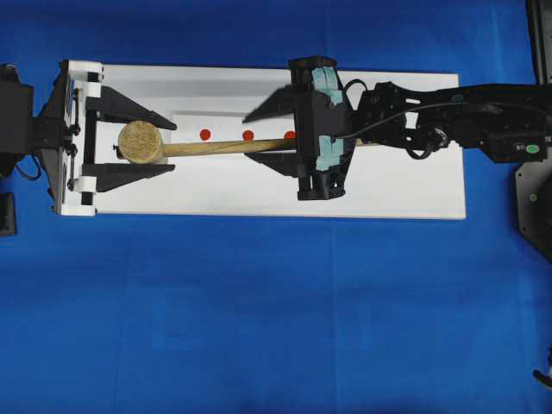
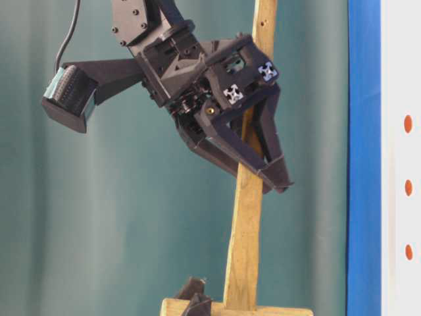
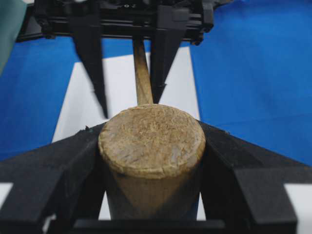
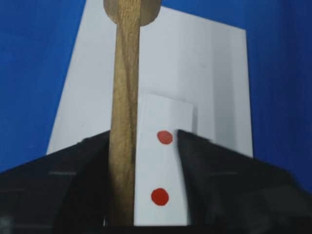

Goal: Hit the mark with a hammer.
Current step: 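Open the left gripper and withdraw it from the mallet head, then position the mallet head above the red dots with the right gripper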

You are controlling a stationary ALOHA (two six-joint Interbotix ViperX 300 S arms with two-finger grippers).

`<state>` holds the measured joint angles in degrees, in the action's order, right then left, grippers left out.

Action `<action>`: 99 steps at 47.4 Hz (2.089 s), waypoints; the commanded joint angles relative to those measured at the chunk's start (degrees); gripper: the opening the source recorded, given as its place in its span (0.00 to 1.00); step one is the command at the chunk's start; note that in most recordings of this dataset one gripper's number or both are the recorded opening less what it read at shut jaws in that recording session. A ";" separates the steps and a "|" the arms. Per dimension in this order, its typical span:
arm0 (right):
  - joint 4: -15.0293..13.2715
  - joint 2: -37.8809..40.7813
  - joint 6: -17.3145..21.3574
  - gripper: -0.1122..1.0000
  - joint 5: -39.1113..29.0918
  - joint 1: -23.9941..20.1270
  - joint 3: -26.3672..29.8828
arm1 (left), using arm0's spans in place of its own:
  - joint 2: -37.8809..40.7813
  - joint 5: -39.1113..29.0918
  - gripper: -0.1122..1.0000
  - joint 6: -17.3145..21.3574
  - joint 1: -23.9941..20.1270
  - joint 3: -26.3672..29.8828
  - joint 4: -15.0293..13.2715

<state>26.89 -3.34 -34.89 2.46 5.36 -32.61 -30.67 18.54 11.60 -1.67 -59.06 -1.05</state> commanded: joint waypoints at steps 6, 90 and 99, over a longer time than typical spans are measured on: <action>0.26 -0.88 0.18 0.13 -0.53 0.09 1.32 | -0.79 0.44 0.51 -0.35 0.18 1.85 0.00; 8.70 -15.73 2.37 0.11 -2.02 -0.09 -13.45 | -24.17 -13.80 0.85 -1.93 -1.85 -7.47 -0.09; 8.70 -14.59 2.37 0.11 -1.23 0.70 -12.57 | -23.91 -14.15 0.85 -2.90 -1.76 -7.65 -0.09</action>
<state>35.51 -17.58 -32.61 0.09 5.45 -47.02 -55.11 4.22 9.14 -3.34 -67.32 -1.05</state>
